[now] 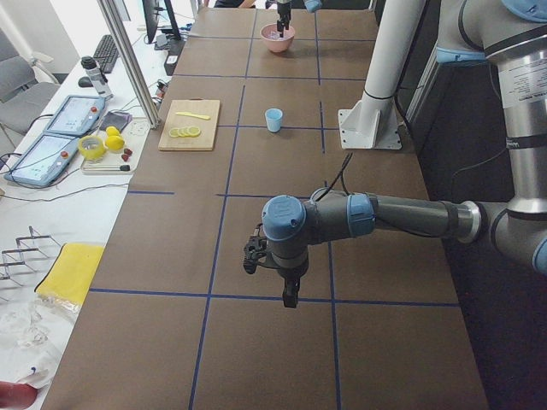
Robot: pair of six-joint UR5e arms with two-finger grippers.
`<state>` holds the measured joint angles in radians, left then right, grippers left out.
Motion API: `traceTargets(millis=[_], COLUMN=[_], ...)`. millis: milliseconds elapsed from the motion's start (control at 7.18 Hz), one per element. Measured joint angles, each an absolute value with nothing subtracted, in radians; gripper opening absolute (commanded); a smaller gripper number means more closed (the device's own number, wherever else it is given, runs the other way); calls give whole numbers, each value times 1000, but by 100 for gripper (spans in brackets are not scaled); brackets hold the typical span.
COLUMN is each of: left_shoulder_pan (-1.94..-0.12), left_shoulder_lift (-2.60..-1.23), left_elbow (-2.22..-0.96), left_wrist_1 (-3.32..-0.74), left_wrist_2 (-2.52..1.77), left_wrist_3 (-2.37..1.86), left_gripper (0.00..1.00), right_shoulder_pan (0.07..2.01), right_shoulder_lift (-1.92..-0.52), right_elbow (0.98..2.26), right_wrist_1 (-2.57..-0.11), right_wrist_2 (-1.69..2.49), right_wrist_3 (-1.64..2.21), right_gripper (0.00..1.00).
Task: Put ice and strawberries in cup
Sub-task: 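Lower the right gripper into the pink bowl and grasp an ice cube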
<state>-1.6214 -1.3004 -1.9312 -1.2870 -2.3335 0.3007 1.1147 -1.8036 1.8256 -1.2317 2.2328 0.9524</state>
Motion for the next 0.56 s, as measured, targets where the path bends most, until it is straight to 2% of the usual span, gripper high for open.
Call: traceTargets(millis=[557], left_shoulder_pan=[-1621], left_shoulder_lift=[-1267], left_elbow=[-1964], left_wrist_1=[-1287], left_wrist_2=[-2334], left_wrist_3=[301], left_gripper=[100], right_shoulder_pan=[1103], right_shoulder_lift=[-1776], right_elbow=[1799], right_wrist_1=[-1232], right_wrist_2=[2232], right_wrist_3=[960], right_gripper=[83])
